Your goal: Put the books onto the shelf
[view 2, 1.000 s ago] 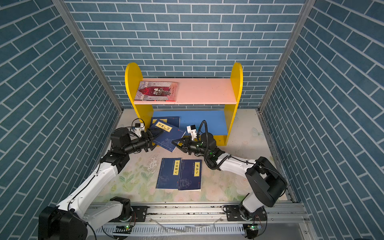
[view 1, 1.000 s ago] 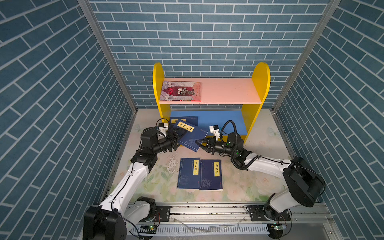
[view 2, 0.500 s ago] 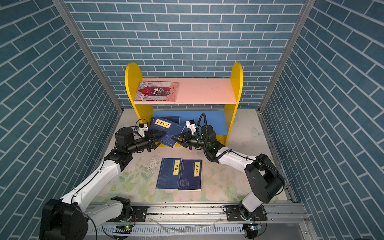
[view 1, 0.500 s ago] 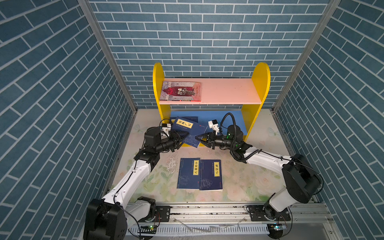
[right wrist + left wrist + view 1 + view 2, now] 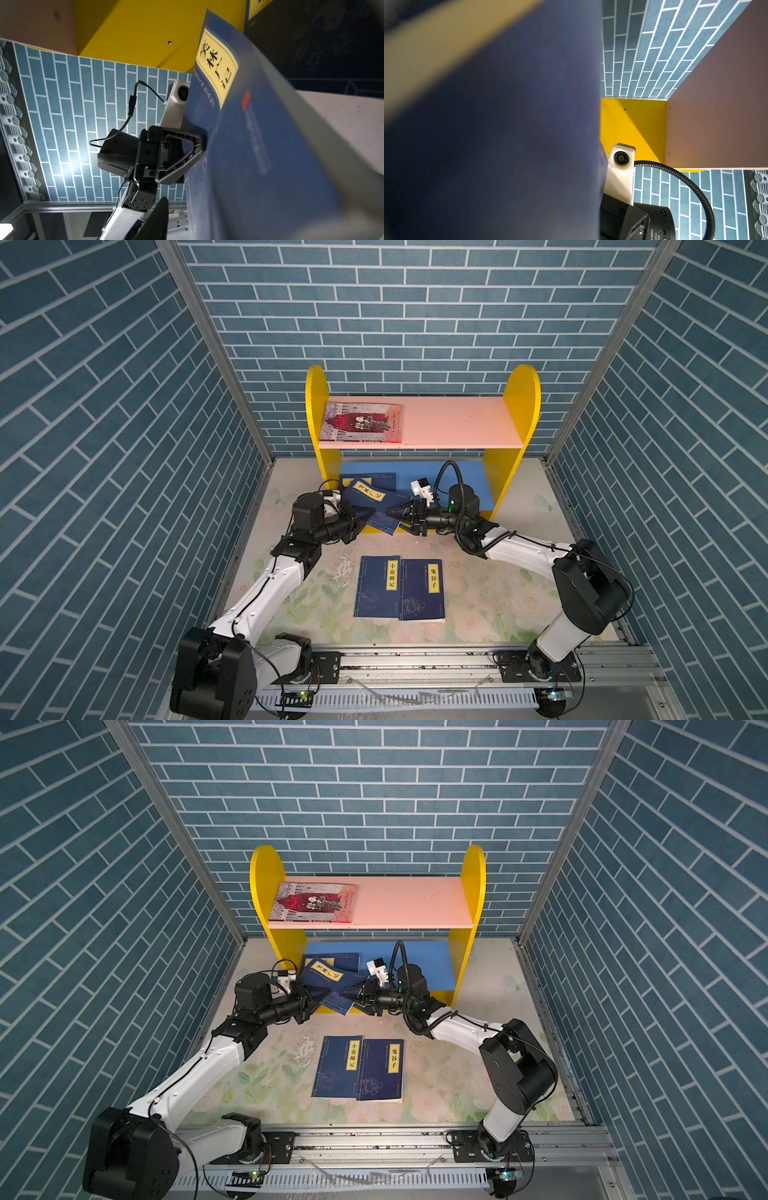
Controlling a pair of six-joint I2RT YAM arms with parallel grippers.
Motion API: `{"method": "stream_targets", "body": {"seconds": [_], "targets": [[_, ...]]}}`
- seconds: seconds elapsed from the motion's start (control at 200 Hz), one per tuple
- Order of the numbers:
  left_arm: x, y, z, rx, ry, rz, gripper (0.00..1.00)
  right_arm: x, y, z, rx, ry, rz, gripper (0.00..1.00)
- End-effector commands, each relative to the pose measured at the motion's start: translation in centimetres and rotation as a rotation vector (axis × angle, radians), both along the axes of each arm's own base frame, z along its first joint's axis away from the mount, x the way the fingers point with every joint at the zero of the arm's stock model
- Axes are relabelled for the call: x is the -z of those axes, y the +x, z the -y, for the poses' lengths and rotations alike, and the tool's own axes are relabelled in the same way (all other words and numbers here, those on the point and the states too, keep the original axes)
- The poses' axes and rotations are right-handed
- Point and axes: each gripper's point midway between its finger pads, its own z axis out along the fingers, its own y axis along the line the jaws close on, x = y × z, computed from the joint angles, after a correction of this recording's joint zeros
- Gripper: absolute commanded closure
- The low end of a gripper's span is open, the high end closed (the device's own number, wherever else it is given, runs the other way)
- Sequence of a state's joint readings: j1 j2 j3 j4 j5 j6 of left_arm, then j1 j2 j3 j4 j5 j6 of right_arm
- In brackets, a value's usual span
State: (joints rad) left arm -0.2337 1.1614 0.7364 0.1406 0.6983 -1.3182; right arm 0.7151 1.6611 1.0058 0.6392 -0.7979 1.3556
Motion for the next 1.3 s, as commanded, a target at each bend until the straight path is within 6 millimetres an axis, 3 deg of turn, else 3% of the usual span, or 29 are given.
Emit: {"method": "stream_targets", "body": {"seconds": [0.0,0.27,0.365,0.495,0.59,0.74,0.83,0.97,1.295], "targets": [[-0.8,0.9,-0.1,-0.008,-0.007,0.051,1.0,-2.2,0.4,0.6,0.039,0.054,0.088,0.45],[-2.0,2.2,0.3,-0.009,-0.036,0.103,1.0,-2.3,1.1,1.1,0.116,0.121,0.076,0.46],[-1.8,2.1,0.3,-0.007,-0.038,0.094,1.0,-2.4,1.6,1.1,0.128,0.129,0.082,0.51],[-1.6,1.8,0.2,-0.007,-0.035,0.088,0.96,-2.6,2.0,0.5,0.115,0.139,0.087,0.65],[-1.8,1.6,0.2,-0.002,-0.035,0.092,0.84,-2.6,2.3,0.1,0.102,0.141,0.085,0.87],[-1.4,0.8,-0.1,0.0,-0.003,0.079,0.46,-2.0,3.0,0.5,0.098,0.131,0.08,1.0],[0.1,-0.3,-1.7,-0.022,0.087,0.023,0.38,-1.8,3.7,1.4,0.101,0.127,0.078,1.0],[0.9,-1.7,-4.5,-0.073,0.142,-0.017,0.36,-1.4,4.2,2.0,0.055,0.09,0.076,1.0],[0.8,-2.0,-4.8,-0.06,0.122,-0.024,0.35,0.9,3.9,1.2,-0.087,-0.13,0.097,1.0]]}}
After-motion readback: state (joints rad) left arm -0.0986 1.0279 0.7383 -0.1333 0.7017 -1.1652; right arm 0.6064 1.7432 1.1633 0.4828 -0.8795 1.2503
